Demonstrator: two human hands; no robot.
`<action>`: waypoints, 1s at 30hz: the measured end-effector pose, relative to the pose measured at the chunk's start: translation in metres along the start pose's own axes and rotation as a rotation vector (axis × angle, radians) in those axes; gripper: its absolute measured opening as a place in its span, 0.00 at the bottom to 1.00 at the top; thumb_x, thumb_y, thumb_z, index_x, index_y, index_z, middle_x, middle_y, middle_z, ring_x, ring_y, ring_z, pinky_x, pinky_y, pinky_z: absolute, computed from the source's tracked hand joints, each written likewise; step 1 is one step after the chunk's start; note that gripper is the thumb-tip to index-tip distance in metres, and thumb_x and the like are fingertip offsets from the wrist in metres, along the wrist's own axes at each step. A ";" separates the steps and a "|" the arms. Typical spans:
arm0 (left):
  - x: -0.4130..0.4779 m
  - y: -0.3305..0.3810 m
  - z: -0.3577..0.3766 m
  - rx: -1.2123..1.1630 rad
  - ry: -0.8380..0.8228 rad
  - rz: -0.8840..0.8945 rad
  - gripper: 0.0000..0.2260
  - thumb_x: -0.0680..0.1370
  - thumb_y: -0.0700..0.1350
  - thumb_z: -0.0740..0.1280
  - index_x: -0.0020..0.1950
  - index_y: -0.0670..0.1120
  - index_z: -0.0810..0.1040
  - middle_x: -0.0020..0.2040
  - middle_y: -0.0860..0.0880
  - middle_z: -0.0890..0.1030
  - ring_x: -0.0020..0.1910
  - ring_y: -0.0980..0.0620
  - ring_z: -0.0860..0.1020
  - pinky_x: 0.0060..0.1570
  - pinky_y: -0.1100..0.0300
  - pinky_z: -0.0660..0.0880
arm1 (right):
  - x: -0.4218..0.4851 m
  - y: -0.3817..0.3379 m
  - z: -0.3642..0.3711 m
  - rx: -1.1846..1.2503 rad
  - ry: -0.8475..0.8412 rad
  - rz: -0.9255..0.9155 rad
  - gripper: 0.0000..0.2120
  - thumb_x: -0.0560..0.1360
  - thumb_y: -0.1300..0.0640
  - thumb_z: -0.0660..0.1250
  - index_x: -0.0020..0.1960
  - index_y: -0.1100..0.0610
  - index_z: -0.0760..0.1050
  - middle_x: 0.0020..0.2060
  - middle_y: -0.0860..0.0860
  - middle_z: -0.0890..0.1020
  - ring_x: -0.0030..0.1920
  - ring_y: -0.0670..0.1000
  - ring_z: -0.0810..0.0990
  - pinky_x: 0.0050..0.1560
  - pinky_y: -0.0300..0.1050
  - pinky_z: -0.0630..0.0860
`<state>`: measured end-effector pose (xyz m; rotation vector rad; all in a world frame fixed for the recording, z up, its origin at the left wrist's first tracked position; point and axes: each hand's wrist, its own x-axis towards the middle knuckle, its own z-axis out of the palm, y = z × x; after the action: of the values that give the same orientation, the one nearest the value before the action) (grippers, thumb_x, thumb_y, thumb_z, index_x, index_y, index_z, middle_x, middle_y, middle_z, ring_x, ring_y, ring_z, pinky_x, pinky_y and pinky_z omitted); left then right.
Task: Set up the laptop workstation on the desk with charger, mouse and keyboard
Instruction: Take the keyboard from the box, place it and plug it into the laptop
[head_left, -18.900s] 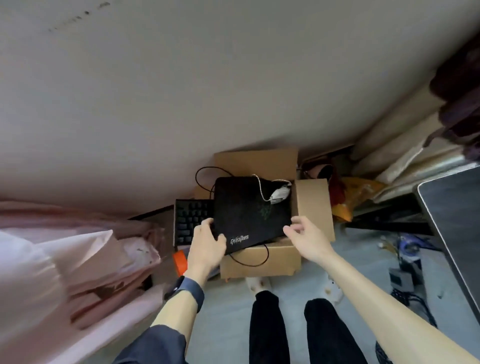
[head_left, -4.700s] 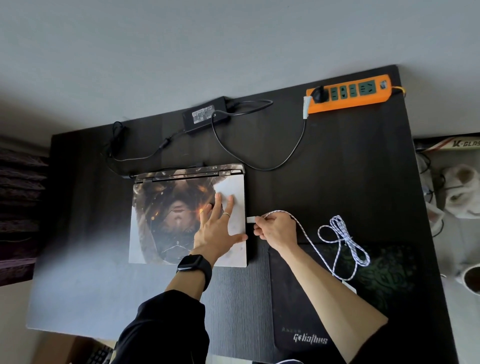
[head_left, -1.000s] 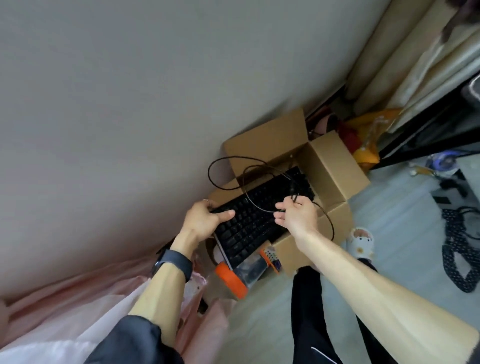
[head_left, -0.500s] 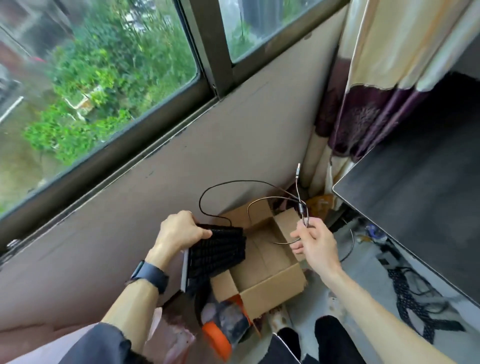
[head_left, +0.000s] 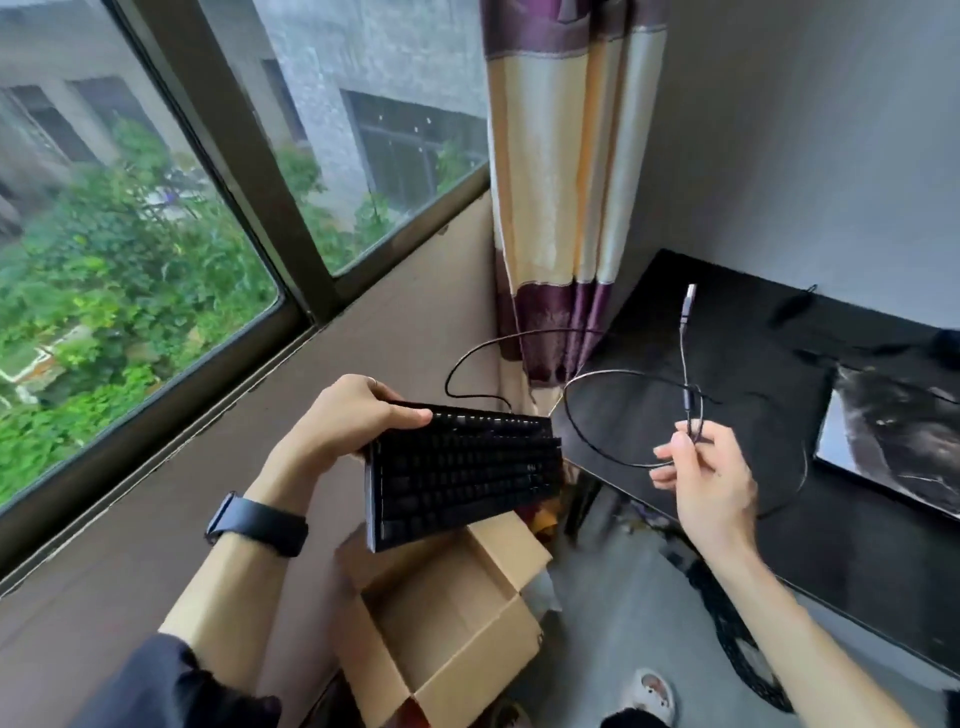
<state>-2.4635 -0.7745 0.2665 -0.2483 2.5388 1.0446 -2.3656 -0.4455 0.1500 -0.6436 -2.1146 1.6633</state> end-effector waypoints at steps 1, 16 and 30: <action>0.002 0.015 0.003 -0.031 -0.032 0.027 0.12 0.69 0.52 0.78 0.42 0.45 0.85 0.39 0.46 0.86 0.40 0.48 0.84 0.35 0.57 0.81 | 0.004 0.000 -0.016 0.003 0.049 0.004 0.05 0.82 0.59 0.63 0.51 0.50 0.74 0.40 0.51 0.86 0.32 0.49 0.84 0.41 0.47 0.83; 0.010 0.187 0.266 -0.139 -0.577 0.131 0.20 0.65 0.48 0.80 0.50 0.36 0.85 0.46 0.37 0.85 0.39 0.45 0.83 0.40 0.57 0.80 | 0.027 0.059 -0.281 0.002 0.431 0.052 0.09 0.82 0.57 0.64 0.48 0.42 0.74 0.38 0.46 0.86 0.31 0.50 0.83 0.42 0.55 0.84; 0.015 0.239 0.492 -0.232 -0.525 -0.025 0.11 0.70 0.40 0.78 0.48 0.39 0.82 0.43 0.42 0.86 0.38 0.48 0.85 0.35 0.60 0.81 | 0.033 0.137 -0.434 -0.021 0.535 0.213 0.03 0.82 0.59 0.64 0.54 0.54 0.75 0.38 0.51 0.85 0.30 0.48 0.82 0.38 0.46 0.84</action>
<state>-2.4114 -0.2579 0.0929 -0.0543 1.9466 1.2090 -2.1371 -0.0518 0.1183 -1.2029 -1.7220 1.3660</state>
